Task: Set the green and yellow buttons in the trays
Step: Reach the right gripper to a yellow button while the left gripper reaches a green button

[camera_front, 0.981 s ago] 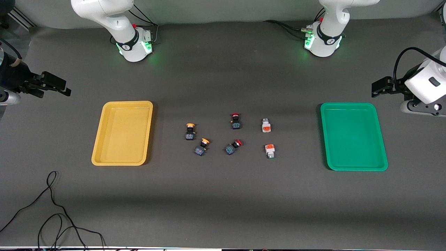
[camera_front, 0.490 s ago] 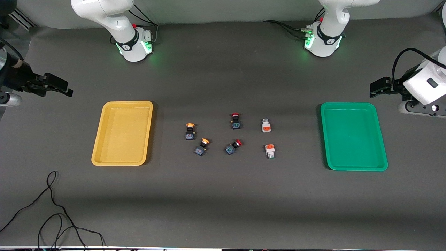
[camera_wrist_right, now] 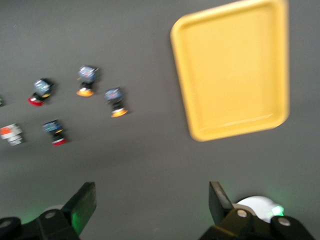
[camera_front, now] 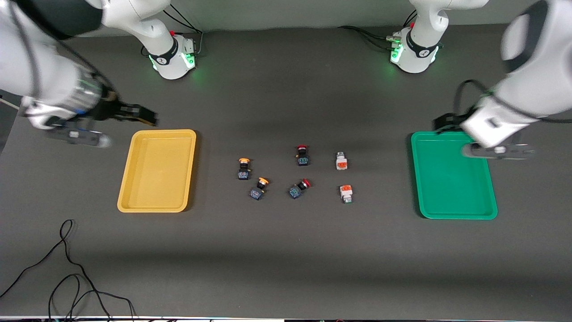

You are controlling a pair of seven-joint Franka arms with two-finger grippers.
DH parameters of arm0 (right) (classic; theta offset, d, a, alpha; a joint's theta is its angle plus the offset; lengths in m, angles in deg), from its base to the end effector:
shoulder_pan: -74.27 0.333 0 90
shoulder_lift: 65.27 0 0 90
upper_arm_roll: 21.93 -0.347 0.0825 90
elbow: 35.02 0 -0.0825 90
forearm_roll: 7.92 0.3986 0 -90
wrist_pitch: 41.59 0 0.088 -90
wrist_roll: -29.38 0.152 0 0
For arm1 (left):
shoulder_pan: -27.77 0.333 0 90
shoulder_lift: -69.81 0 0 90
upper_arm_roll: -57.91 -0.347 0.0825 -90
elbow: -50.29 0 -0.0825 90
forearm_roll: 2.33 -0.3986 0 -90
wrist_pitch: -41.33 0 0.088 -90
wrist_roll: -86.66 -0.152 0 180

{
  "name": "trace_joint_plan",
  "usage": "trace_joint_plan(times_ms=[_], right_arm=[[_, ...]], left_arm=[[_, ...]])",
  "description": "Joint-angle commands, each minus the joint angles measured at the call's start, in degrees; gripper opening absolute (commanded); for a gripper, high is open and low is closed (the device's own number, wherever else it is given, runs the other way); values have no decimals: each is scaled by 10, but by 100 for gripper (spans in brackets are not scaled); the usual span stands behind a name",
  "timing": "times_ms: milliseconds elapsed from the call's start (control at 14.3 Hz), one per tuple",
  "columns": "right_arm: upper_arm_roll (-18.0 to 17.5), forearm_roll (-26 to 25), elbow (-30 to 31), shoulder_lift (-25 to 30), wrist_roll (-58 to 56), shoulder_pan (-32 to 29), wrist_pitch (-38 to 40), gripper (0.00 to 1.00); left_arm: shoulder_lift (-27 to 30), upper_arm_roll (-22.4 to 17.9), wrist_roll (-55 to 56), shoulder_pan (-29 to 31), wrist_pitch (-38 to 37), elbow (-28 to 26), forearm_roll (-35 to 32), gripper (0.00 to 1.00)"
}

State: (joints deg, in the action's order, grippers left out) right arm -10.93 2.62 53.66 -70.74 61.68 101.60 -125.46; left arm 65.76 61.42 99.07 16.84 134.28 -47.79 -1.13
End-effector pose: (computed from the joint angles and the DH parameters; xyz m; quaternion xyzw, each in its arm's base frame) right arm 0.5451 0.1952 0.5619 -0.9832 0.1366 0.1146 0.0390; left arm 0.5577 -0.1459 0.5062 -0.9966 0.0164 0.0807 0.0064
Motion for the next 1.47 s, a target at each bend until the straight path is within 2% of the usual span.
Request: trace_joint_plan(times_ms=[0,140,210,350,490,631,841,981,1261,1401], right_arm=[[5,27,-99,-97,131,75,10,100],[6,37,-100,-125,153,105,-9,100],[6,40,-76,-125,152,110,-27,100],[6,42,-14,-124,145,116,-78,100],[6,41,73,-126,144,129,-176,100],[5,41,125,-155,133,135,-255,100],[5,43,125,-236,80,135,-296,99],[6,63,123,-277,60,133,-330,99],[5,70,120,-323,48,133,-389,98],[5,71,120,-332,46,135,-396,90]], left_arm=[[-13,-4,102,-85,56,-35,0,100],[-44,-4,164,-136,93,-35,-1,100],[-50,-4,183,-152,108,-35,0,100],[-58,-4,205,-175,134,-35,8,100],[-83,-3,206,-181,160,-38,14,100],[-114,3,207,-190,204,-51,14,100],[-142,3,208,-196,316,-126,14,100],[-166,3,211,-201,383,-162,14,100],[-239,3,248,-204,452,-164,14,100],[-270,4,259,-206,487,-163,14,100]])
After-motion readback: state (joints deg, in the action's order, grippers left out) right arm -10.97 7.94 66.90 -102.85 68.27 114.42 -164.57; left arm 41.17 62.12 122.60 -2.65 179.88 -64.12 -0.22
